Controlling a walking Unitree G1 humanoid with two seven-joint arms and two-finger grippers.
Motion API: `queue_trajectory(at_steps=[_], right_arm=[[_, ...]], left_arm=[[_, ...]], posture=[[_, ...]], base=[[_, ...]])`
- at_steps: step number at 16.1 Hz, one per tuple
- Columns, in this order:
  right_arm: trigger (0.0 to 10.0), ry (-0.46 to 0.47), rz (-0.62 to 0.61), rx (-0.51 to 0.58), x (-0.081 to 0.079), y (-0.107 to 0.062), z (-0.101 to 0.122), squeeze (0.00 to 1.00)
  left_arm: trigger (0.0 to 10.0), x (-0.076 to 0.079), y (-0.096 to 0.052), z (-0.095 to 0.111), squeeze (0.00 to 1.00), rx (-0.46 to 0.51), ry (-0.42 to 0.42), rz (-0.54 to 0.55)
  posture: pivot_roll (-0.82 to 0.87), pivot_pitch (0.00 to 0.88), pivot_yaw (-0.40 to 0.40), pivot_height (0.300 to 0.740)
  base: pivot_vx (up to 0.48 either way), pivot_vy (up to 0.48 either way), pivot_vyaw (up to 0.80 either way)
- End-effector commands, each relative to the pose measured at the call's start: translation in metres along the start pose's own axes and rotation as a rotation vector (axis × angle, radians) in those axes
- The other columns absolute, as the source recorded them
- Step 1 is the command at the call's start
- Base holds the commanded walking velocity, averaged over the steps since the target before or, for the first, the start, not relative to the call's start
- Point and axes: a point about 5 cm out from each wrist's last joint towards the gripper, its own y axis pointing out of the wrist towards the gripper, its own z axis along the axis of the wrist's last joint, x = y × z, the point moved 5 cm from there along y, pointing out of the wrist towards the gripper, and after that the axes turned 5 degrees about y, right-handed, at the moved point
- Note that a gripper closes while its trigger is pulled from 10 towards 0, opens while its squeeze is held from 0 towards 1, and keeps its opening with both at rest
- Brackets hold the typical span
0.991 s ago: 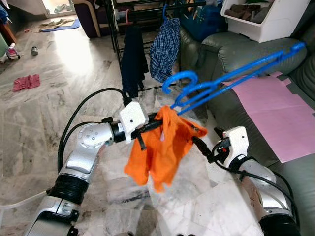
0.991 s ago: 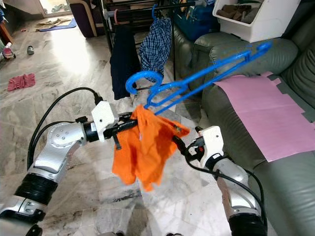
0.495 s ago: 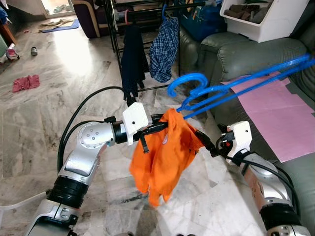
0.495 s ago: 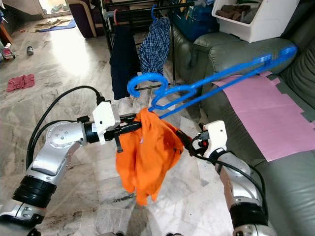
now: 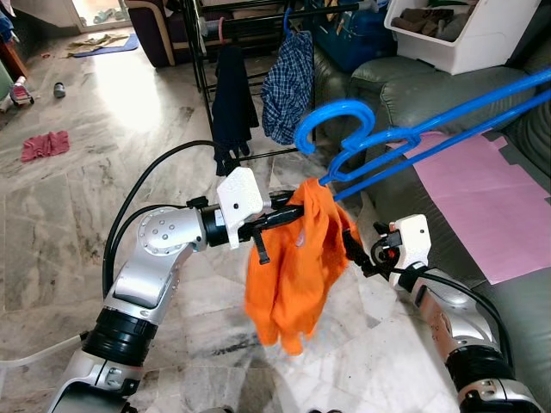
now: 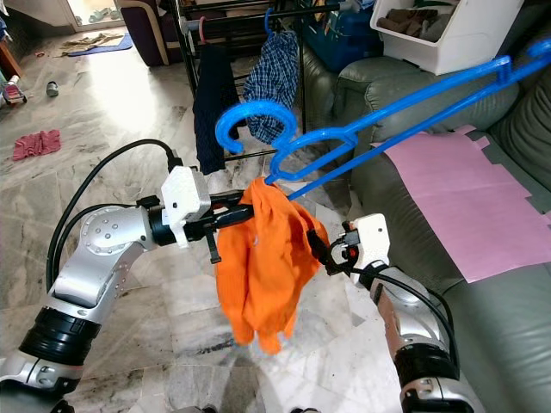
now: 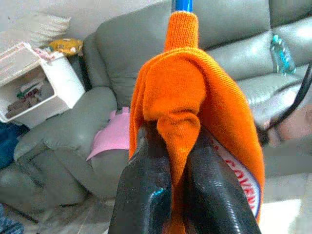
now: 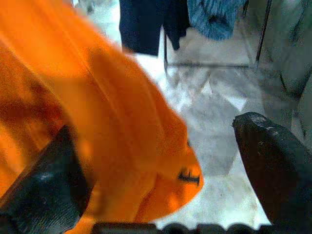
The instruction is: Hang hanger
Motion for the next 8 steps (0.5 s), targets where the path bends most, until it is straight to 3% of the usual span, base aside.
queue_trajectory(at_steps=[1,2,3,4,8], right_arm=[[10.0,-0.01,-0.03,-0.048,0.005,-0.001,-0.01,0.0],[10.0,0.007,-0.048,-0.059,0.009,-0.003,-0.014,0.0],[1.3,0.023,-0.077,-0.07,0.013,-0.004,-0.017,0.0],[0.0,0.098,-0.226,-0.087,0.038,-0.013,-0.023,0.0],[0.0,0.213,-0.432,-0.053,0.082,-0.036,-0.018,0.0]], left_arm=[[0.0,-0.005,0.004,0.024,0.0,0.074,0.027,0.002],[0.0,-0.005,0.005,0.029,0.0,0.09,0.02,-0.003],[0.0,-0.006,0.005,0.033,0.0,0.105,0.012,-0.005],[0.0,-0.014,0.002,0.046,0.0,0.151,-0.026,0.021],[0.0,-0.026,-0.012,0.038,0.0,0.116,-0.055,0.07]], posture=[[-0.01,0.112,-0.011,0.74],[-0.01,0.112,-0.011,0.74],[-0.01,0.113,-0.011,0.74],[-0.01,0.113,-0.011,0.74],[-0.02,0.113,-0.016,0.74]], base=[[0.0,0.0,0.0],[0.0,0.0,0.0],[0.0,0.0,0.0],[0.0,0.0,0.0],[0.0,0.0,0.0]])
